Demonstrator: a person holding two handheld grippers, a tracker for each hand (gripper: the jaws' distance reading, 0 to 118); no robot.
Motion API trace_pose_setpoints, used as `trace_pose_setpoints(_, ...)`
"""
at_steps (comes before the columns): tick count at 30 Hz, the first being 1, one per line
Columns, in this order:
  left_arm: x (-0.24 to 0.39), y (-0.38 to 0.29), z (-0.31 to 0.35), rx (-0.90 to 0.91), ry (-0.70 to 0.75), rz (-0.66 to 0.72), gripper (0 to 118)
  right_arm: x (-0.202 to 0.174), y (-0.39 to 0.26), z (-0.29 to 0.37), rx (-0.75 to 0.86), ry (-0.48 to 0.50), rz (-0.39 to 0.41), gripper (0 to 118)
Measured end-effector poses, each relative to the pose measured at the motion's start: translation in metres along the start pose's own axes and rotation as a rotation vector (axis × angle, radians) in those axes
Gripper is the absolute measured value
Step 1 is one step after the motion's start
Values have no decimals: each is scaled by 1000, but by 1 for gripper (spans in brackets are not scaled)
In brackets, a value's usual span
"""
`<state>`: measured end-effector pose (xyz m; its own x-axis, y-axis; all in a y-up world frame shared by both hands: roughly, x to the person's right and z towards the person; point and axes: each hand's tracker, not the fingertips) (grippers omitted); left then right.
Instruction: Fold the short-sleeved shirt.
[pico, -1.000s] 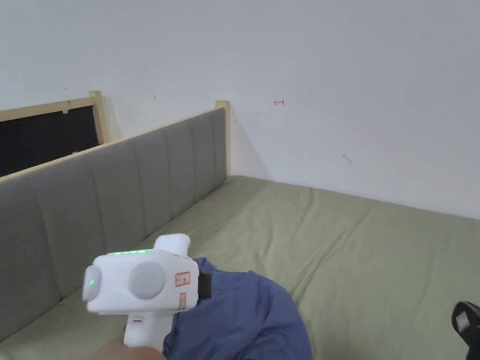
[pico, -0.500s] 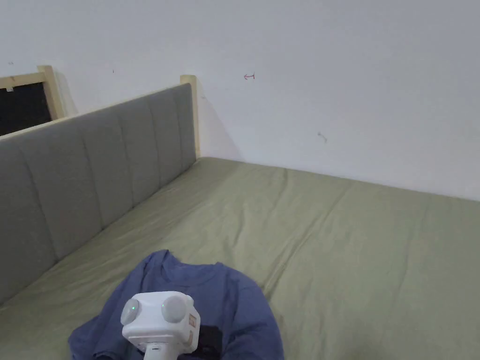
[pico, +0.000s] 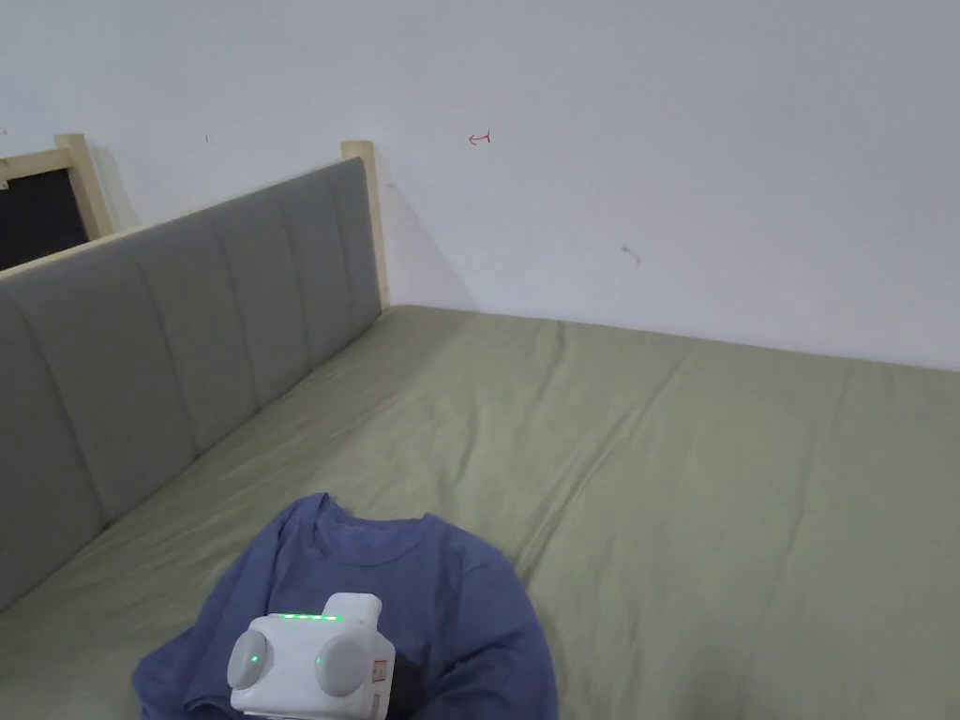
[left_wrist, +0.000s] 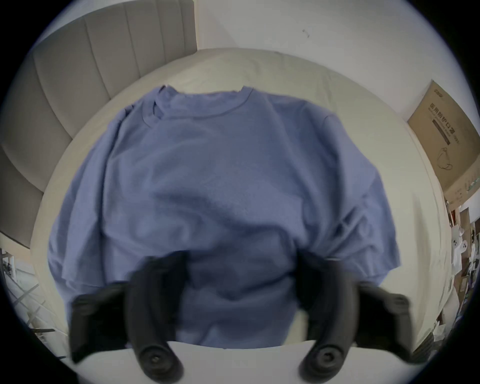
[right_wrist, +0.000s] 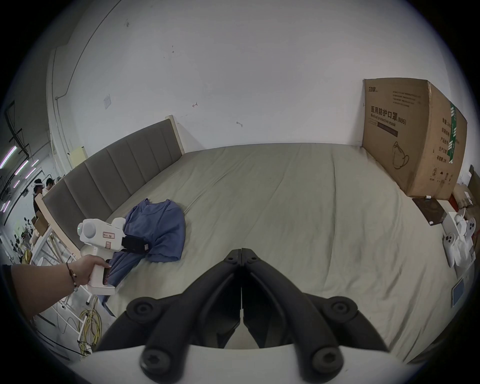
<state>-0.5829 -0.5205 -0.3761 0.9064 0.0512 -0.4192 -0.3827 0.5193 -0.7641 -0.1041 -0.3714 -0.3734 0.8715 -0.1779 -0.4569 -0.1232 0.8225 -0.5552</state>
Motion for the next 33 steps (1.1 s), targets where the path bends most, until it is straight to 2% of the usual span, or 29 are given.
trace_pose_setpoints(2, -10, 1, 16, 18, 26, 7, 6, 4, 3, 9, 16, -3, -8, 0)
trace_pose_setpoints(4, -30, 10, 43, 84, -58, 56, 6, 10, 6, 19, 33, -6, -14, 0)
trace_pose_setpoints(5, -36, 19, 57, 114, -43, 51, 6, 12, 7, 23, 40, -9, -13, 0)
trace_pose_setpoints(8, -49, 45, 120, 275, 15, 35, 6, 20, 12, 39, 74, -34, -11, 0)
trace_pose_setpoints(11, -46, 72, 190, 416, -33, 1, 6, 28, 15, 52, 109, -39, -43, 0)
trace_pose_setpoints(15, 5, 85, 288, 592, -142, -72, 6, 35, 19, 71, 152, -40, -79, 0)
trace_pose_setpoints(20, 89, 91, 363, 676, -345, -182, 6, 41, 22, 96, 203, -49, -101, 0)
trace_pose_setpoints(24, 158, 91, 386, 664, -579, -220, 6, 51, 24, 120, 252, -69, -119, 0)
trace_pose_setpoints(26, 194, 87, 387, 632, -655, -243, 6, 59, 24, 131, 271, -90, -119, 0)
trace_pose_setpoints(29, 248, 77, 377, 576, -712, -347, 6, 74, 21, 144, 294, -134, -127, 0)
trace_pose_setpoints(31, 283, 72, 352, 475, -694, -397, 6, 86, 17, 150, 301, -163, -138, 0)
trace_pose_setpoints(33, 318, 65, 309, 221, -664, -407, 6, 98, 12, 153, 299, -191, -154, 0)
